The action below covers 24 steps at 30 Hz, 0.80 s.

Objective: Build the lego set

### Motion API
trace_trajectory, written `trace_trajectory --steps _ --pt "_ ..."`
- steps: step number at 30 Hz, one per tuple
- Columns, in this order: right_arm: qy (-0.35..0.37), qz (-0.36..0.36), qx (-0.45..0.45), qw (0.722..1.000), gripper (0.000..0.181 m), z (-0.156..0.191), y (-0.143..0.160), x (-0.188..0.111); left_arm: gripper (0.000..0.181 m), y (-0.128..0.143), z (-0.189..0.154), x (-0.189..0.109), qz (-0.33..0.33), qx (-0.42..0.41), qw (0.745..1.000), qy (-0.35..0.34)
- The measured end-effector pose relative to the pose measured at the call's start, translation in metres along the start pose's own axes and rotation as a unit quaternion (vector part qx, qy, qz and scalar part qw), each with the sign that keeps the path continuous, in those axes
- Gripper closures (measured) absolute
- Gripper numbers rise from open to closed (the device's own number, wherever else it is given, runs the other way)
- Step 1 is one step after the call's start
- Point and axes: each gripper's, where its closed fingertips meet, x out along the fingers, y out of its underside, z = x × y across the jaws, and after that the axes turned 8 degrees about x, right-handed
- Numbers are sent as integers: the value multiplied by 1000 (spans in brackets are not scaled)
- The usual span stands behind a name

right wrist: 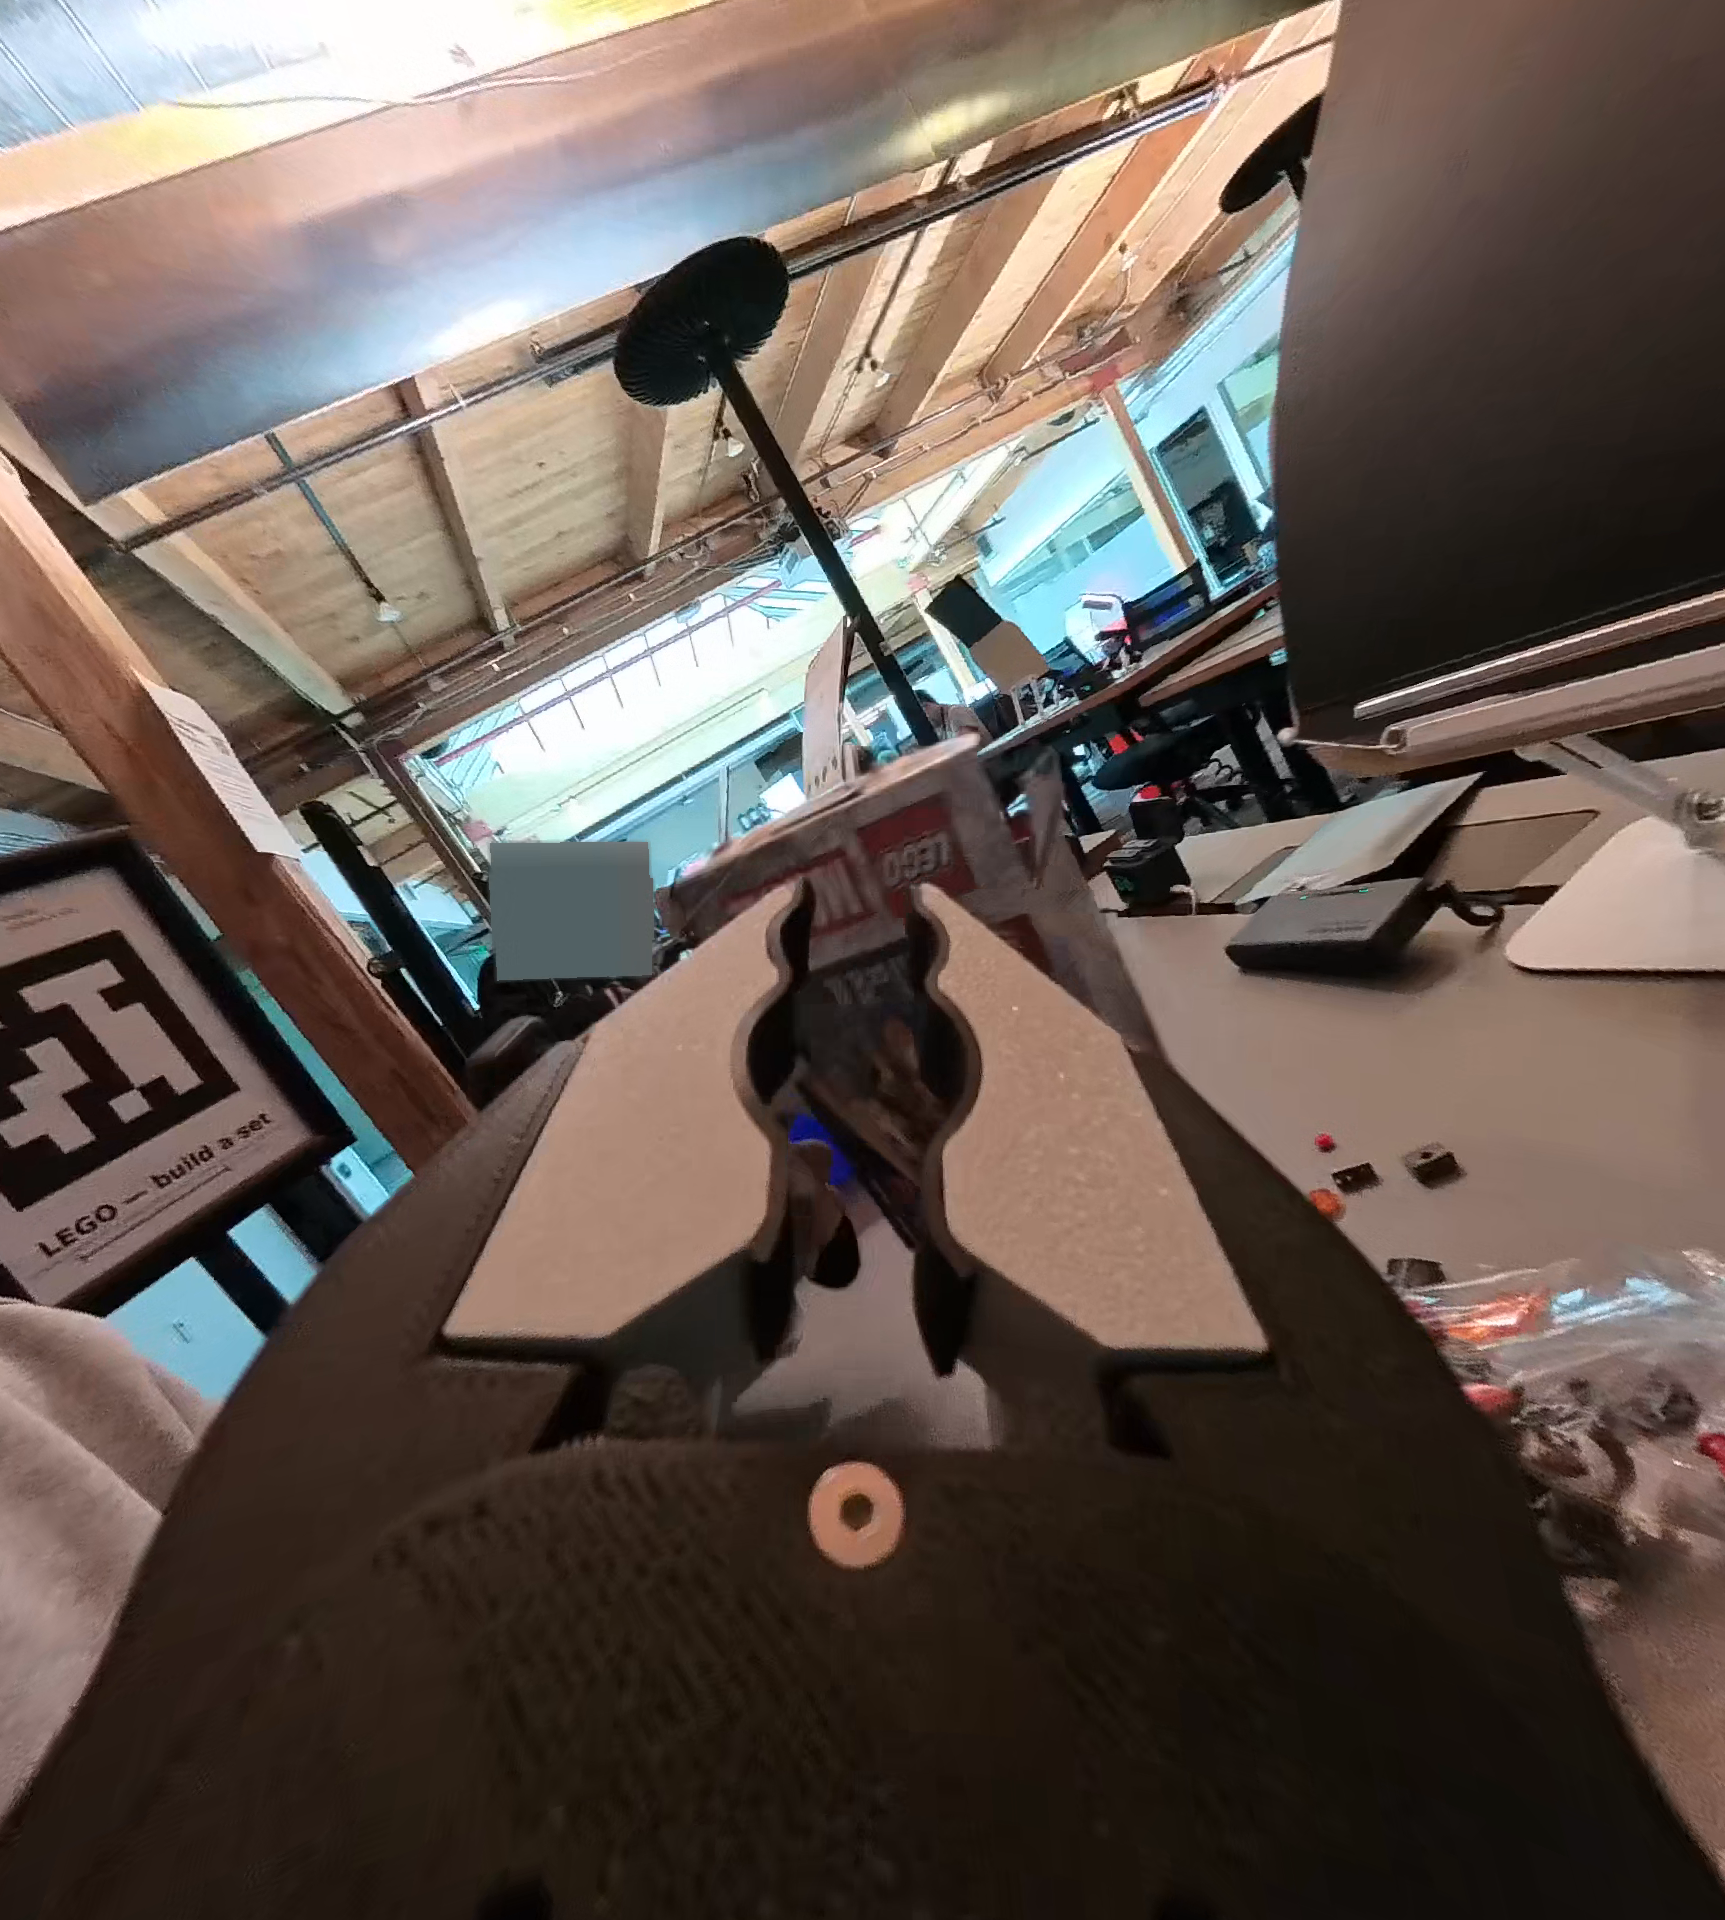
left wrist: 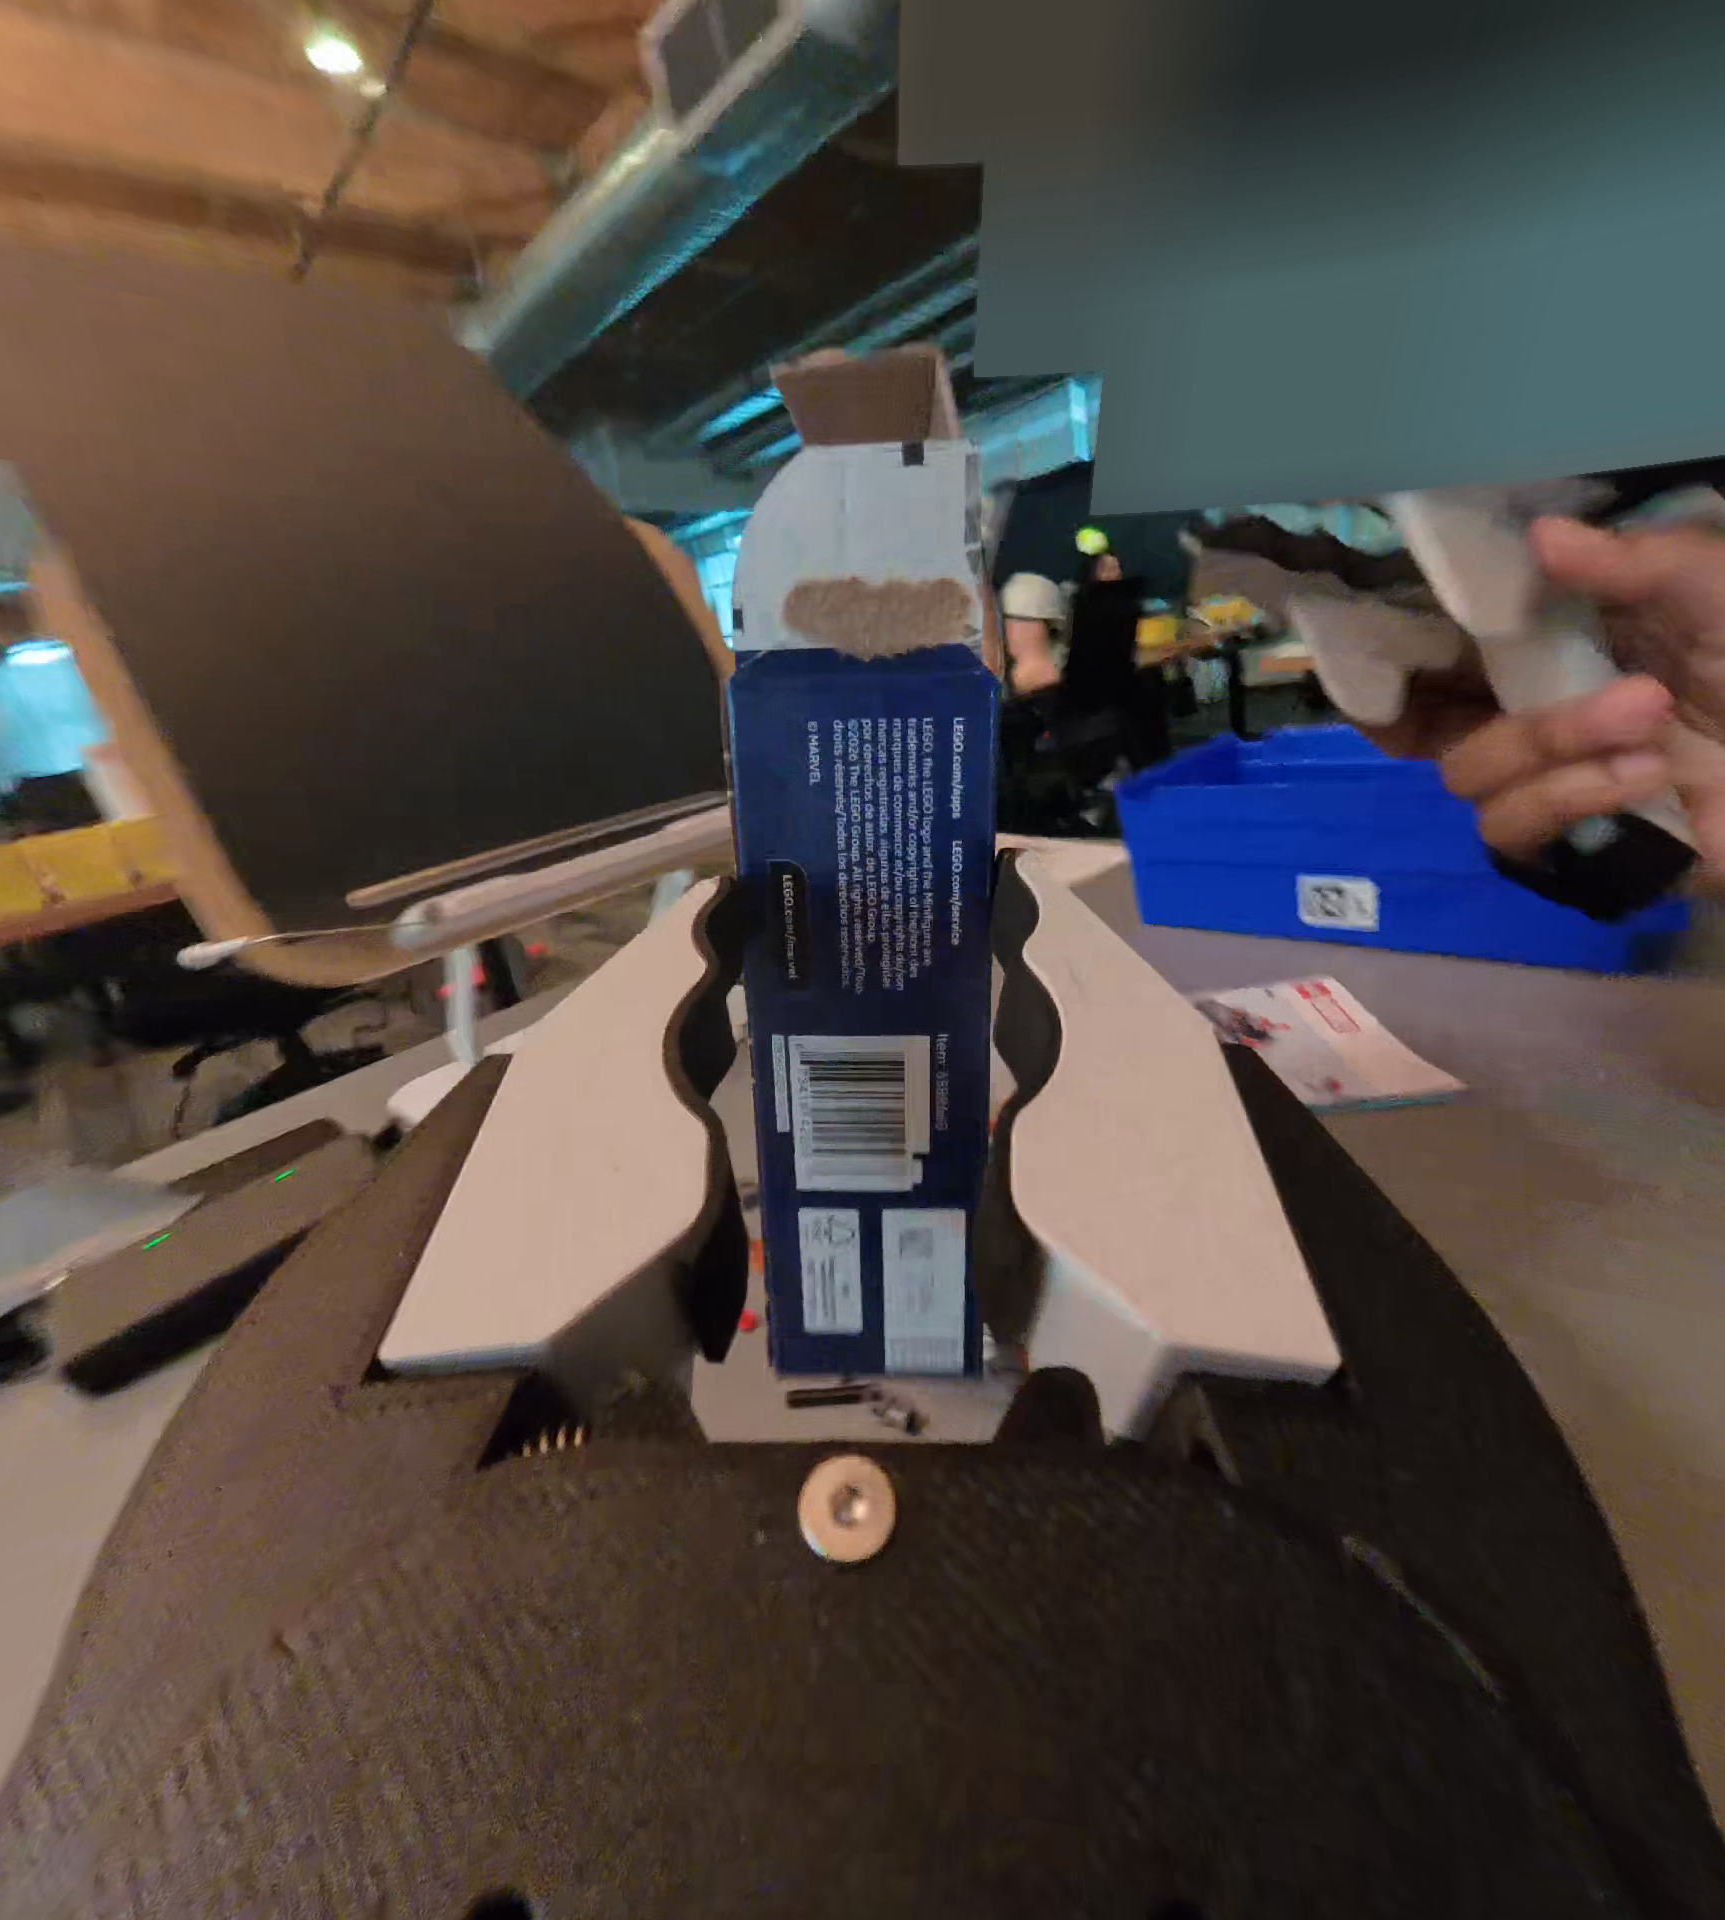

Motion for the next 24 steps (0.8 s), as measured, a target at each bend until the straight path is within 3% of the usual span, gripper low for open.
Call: trace_trajectory --steps 1,6,11,16,24 --pt "1 -3 3 1000 163 -2 -2 -2 133 -5 19 -6 -2 -13 1000 -29" --pt "28 -19 -33 999 154 -12 -13 -14 133 -46 136 -78 -30 -103 977 -183" --pt "95 1 -114 989 154 -28 -10 -16 133 -37 232 -189 -28 -200 926 -318" --pt "95 6 -127 987 154 -27 -3 -9 133 -12 260 -239 -64 -342 885 -310" --pt "117 -25 -147 982 155 -28 -26 -28 133 -21 270 -267 -62 -313 882 -346"
